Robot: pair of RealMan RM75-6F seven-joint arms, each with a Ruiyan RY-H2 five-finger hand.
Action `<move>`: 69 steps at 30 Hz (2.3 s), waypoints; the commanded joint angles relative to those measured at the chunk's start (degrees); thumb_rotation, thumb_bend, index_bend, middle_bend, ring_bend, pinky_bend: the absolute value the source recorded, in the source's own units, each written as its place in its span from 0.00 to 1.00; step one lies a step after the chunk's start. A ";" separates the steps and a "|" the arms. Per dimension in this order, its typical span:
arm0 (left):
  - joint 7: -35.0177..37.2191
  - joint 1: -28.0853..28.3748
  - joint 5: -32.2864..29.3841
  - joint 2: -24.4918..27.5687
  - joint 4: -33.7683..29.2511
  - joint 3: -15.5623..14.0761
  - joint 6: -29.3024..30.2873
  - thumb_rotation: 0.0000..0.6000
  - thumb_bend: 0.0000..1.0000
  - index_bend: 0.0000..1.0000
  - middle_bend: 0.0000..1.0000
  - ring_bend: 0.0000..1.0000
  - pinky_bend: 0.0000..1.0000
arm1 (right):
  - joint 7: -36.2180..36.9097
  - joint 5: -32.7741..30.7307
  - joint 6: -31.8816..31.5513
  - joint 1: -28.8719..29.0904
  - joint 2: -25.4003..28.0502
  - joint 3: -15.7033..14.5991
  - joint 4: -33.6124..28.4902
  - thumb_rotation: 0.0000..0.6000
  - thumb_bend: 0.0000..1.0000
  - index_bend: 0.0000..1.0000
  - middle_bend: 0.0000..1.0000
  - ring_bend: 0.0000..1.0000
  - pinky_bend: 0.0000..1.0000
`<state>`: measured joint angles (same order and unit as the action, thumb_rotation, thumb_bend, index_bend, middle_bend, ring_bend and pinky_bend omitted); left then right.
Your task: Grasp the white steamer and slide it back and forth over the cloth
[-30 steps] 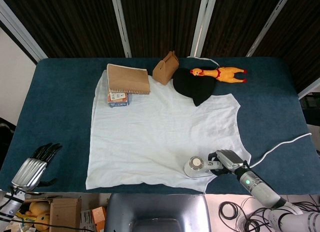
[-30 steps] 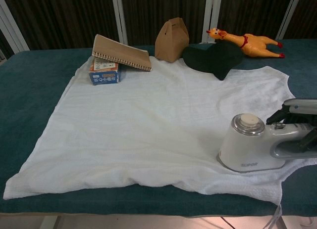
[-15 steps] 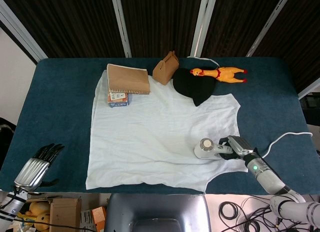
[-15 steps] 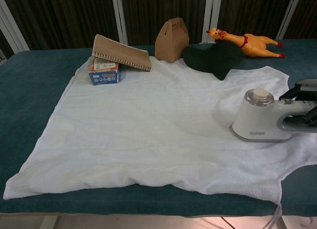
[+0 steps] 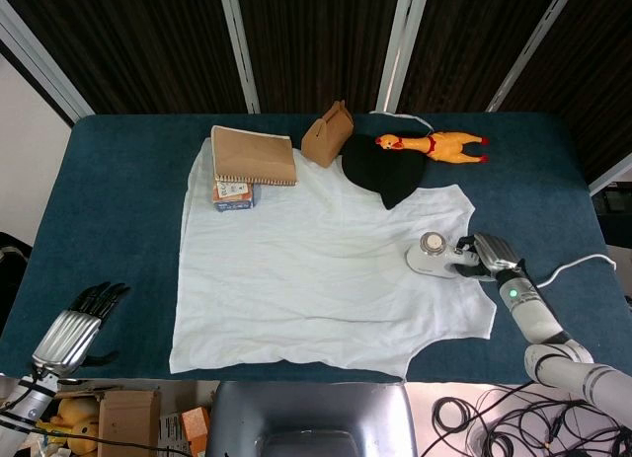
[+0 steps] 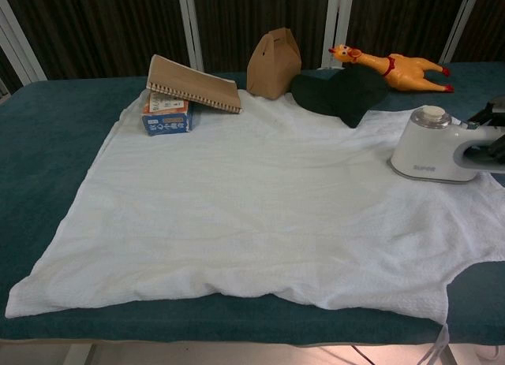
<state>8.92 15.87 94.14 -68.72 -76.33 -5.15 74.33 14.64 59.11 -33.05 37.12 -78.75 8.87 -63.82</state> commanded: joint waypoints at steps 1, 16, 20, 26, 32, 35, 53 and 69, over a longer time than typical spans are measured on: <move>-0.12 0.05 -0.03 -0.02 -0.09 0.04 -0.05 1.00 0.02 0.05 0.08 0.02 0.11 | -1.74 -3.80 2.72 1.68 -1.30 1.24 4.84 1.00 0.83 1.00 1.00 1.00 1.00; 0.38 -0.17 0.18 0.13 -0.01 0.01 0.66 1.00 0.02 0.05 0.08 0.02 0.11 | -5.96 -1.88 -2.37 2.08 -0.88 2.62 -2.43 1.00 0.83 1.00 1.00 1.00 1.00; 0.69 -0.46 0.12 0.38 0.05 0.00 1.13 1.00 0.02 0.05 0.08 0.02 0.11 | -9.64 -2.59 -2.53 2.86 -2.53 1.44 -4.31 1.00 0.83 1.00 1.00 1.00 1.00; 1.21 -0.71 0.09 0.70 0.24 0.01 1.57 1.00 0.02 0.05 0.08 0.02 0.11 | -12.76 0.44 -4.75 1.80 -1.69 -1.20 -11.74 1.00 0.83 1.00 1.00 1.00 1.00; 1.94 -0.62 0.14 0.46 0.76 -0.02 1.36 1.00 0.02 0.05 0.08 0.02 0.11 | -14.62 6.63 -7.76 -0.30 1.44 -4.71 -21.55 1.00 0.83 1.00 1.00 1.00 1.00; 2.04 -0.59 0.25 0.35 0.88 -0.03 1.39 1.00 0.02 0.05 0.08 0.02 0.11 | -14.94 7.74 -7.55 -0.59 2.47 -5.80 -24.28 1.00 0.83 1.00 1.00 1.00 1.00; 3.03 -0.58 0.05 0.66 1.20 0.05 1.23 1.00 0.02 0.05 0.08 0.02 0.11 | -17.04 2.02 -10.30 2.76 -3.83 0.32 -16.29 1.00 0.83 1.00 1.00 1.00 1.00; 1.90 -0.55 -0.16 1.13 -0.16 0.25 1.12 1.00 0.02 0.05 0.08 0.02 0.11 | -19.97 -0.26 -7.09 3.90 -3.81 -2.12 -21.01 1.00 0.83 1.00 1.00 1.00 1.00</move>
<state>10.83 15.30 93.97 -67.57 -76.49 -4.90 75.46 -5.52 57.44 -40.10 41.99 -84.86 8.09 -81.63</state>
